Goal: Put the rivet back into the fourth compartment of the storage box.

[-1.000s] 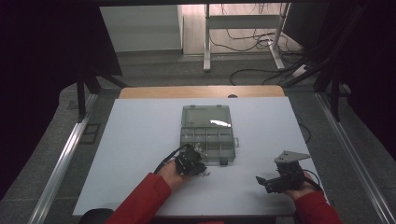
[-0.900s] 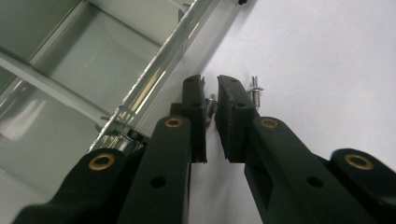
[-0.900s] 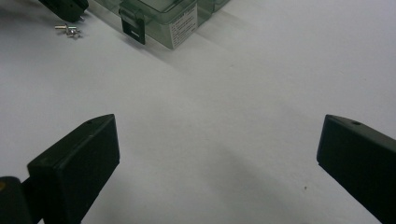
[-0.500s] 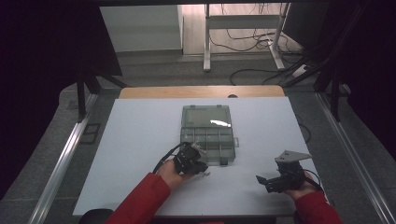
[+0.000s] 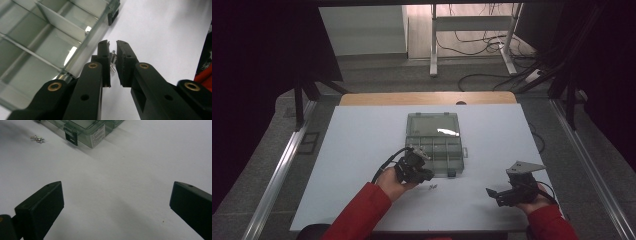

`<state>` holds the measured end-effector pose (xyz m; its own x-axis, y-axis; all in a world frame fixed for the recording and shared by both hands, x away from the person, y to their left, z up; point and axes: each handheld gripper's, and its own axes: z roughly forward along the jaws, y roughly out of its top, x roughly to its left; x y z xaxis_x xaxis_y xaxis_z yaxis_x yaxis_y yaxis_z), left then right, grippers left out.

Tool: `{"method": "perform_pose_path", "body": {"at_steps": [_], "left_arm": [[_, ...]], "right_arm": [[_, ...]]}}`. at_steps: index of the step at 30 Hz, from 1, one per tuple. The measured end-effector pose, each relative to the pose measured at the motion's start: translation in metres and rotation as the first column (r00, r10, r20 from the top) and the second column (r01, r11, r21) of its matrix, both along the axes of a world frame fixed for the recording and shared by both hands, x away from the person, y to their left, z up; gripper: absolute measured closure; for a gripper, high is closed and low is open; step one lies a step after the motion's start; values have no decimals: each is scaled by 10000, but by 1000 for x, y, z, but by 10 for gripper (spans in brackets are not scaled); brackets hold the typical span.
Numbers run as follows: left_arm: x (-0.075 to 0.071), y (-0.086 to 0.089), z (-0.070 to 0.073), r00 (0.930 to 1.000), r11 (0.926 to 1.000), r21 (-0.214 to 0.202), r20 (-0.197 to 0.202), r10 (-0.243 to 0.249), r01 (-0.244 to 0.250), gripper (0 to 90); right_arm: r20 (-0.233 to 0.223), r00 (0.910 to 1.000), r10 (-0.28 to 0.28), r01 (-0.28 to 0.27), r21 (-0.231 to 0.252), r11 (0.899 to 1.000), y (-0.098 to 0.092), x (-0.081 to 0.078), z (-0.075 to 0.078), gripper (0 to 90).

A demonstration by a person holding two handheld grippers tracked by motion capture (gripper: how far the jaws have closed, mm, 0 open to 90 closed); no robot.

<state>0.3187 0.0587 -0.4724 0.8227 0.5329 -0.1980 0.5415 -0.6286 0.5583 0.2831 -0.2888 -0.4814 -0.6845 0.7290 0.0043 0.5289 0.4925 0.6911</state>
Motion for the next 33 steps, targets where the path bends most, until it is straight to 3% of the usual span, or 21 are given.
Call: {"method": "perform_pose_path", "body": {"at_steps": [9,17,23,33], "left_arm": [[11,15,13,9990,9990,-103,126,425,-424,824],[29,33,22,9938,9942,-92,311,1071,-1069,824],[46,45,27,9854,9865,-199,487,1631,-1623,824],[68,48,25,9748,9778,-188,766,2097,-2089,823]], "right_arm": [[-18,10000,41,-41,14,10000,0,0,0,0],[-14,10000,16,-16,94,10000,0,0,1,0],[32,10000,-2,2,171,9999,0,0,1,0],[243,9997,-101,92,367,9993,-1,0,4,0]]}}
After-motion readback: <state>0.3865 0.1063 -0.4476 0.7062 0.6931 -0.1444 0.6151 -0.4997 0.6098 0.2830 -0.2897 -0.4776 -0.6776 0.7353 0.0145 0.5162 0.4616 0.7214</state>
